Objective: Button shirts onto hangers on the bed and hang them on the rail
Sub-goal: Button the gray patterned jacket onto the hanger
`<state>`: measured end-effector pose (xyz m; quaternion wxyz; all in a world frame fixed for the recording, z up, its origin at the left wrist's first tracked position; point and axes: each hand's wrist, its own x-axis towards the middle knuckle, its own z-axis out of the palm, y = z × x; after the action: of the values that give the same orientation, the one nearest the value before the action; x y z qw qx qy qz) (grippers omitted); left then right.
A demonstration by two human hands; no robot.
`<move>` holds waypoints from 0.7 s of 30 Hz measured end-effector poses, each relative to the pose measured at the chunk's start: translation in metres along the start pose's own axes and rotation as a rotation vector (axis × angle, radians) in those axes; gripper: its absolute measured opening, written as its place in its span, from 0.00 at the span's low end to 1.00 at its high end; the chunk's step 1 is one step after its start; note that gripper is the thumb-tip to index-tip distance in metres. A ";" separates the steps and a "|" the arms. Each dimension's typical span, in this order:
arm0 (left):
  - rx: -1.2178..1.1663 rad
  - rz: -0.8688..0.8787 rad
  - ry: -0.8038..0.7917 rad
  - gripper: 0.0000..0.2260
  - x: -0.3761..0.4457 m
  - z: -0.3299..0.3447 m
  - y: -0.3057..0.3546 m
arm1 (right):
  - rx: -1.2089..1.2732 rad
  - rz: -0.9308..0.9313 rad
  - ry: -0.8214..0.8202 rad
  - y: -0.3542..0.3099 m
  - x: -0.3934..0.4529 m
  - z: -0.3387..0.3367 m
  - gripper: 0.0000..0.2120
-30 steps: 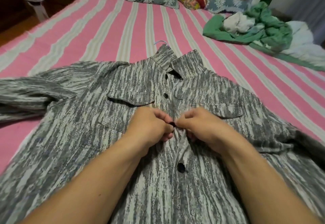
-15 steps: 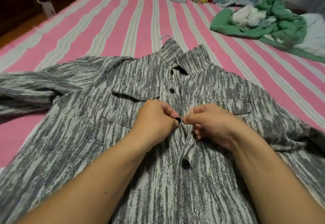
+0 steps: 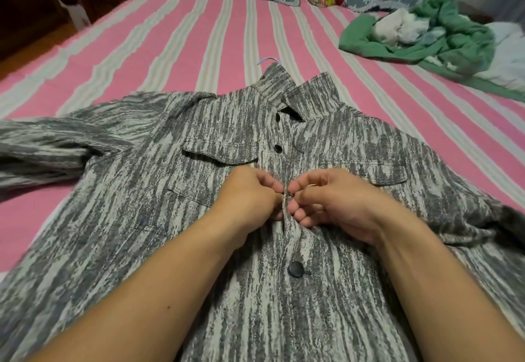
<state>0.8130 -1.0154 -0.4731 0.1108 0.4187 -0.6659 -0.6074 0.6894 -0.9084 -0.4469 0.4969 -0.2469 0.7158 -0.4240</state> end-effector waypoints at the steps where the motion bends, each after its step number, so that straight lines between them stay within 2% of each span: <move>1: -0.056 -0.029 -0.010 0.05 0.001 0.000 0.000 | -0.013 -0.001 0.006 0.000 0.000 0.000 0.09; 6: -0.175 -0.061 -0.056 0.11 0.006 0.002 -0.002 | -0.171 -0.054 0.038 0.002 -0.004 0.007 0.08; 8: -0.153 -0.054 -0.042 0.10 0.006 0.003 -0.002 | -0.250 -0.070 0.050 0.001 -0.007 0.010 0.09; 11: -0.162 -0.116 -0.025 0.06 0.006 0.001 -0.001 | -0.233 -0.039 0.074 -0.002 -0.009 0.007 0.08; 15: -0.215 -0.141 -0.038 0.08 0.005 0.001 0.004 | -0.380 -0.069 0.194 0.001 -0.005 0.000 0.06; 21: -0.183 -0.107 0.025 0.07 0.003 0.003 0.000 | -0.493 -0.140 0.258 0.005 0.002 -0.004 0.03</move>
<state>0.8094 -1.0153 -0.4748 0.1241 0.4493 -0.5829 -0.6655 0.6854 -0.9063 -0.4515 0.2964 -0.3532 0.8357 -0.2984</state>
